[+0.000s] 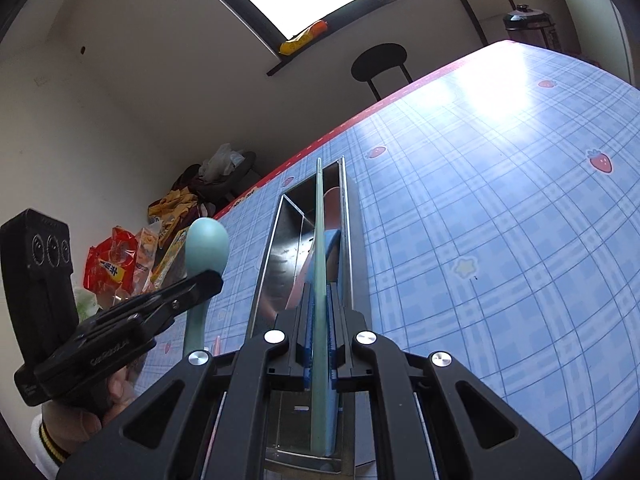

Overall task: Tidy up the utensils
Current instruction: 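Lift and carry the mint spoon and green chopstick over the steel tray, then lower both items into the tray and open both tools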

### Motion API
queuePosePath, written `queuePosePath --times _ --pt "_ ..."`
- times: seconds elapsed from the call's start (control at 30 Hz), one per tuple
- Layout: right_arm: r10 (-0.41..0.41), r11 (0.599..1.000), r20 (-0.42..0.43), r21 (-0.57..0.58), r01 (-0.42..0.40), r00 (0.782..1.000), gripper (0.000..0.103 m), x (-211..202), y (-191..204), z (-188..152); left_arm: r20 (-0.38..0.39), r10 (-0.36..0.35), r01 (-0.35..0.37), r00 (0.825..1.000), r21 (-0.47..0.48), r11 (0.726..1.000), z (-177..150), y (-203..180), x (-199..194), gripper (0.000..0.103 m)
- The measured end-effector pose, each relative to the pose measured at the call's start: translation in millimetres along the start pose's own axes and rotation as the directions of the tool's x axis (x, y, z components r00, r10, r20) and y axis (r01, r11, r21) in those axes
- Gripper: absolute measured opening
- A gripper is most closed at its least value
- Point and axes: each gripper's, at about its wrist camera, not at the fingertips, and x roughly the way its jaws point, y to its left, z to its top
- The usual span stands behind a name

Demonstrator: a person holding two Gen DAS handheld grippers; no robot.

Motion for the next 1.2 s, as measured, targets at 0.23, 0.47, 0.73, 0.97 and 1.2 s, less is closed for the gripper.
queuePosePath --times 0.23,0.47,0.73,0.97,1.2 --pt "-0.001 1.0 -0.02 0.009 0.001 1.0 0.007 9 4 -5 -0.066 0.009 -0.005 0.998 0.056 0.998 21 3 40 0.012" --pt "-0.013 0.999 -0.029 0.029 0.014 1.0 0.007 17 1 -7 -0.113 0.054 -0.041 0.992 0.113 0.993 34 6 68 0.012" --pt "-0.021 0.999 -0.036 0.03 0.022 0.999 0.007 26 1 -11 -0.137 0.109 -0.086 0.985 0.167 0.982 44 4 89 0.012" --pt "-0.022 0.999 -0.036 0.026 0.022 0.999 0.007 26 3 -13 -0.146 0.138 -0.111 0.98 0.178 0.978 49 2 106 0.012" --pt "-0.017 0.999 -0.036 0.03 0.018 0.999 0.009 23 2 -13 -0.137 0.148 -0.128 0.98 0.147 0.981 59 8 116 0.024"
